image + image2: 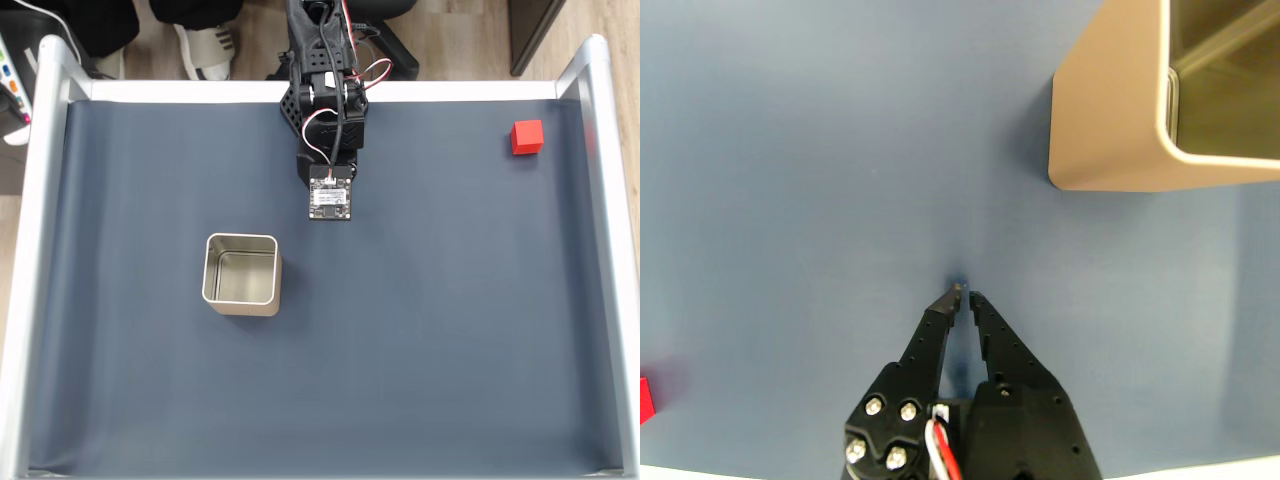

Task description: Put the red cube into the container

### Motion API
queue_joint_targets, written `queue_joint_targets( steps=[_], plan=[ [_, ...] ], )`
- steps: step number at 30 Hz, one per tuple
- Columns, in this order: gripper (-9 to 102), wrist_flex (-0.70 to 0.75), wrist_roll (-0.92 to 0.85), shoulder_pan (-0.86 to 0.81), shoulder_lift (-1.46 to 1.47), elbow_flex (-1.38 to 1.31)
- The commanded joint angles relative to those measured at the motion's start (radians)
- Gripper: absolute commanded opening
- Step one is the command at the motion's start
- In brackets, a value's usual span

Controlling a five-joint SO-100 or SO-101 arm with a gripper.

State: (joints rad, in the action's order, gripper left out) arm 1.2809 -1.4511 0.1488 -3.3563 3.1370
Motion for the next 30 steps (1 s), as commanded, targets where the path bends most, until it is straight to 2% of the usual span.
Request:
queue_joint_targets(
  steps=[1, 30],
  plan=[
    [0, 0.006, -0.023, -0.021, 0.002, -0.008],
    [0, 0.008, -0.012, -0.018, 0.0, -0.006]
  ],
)
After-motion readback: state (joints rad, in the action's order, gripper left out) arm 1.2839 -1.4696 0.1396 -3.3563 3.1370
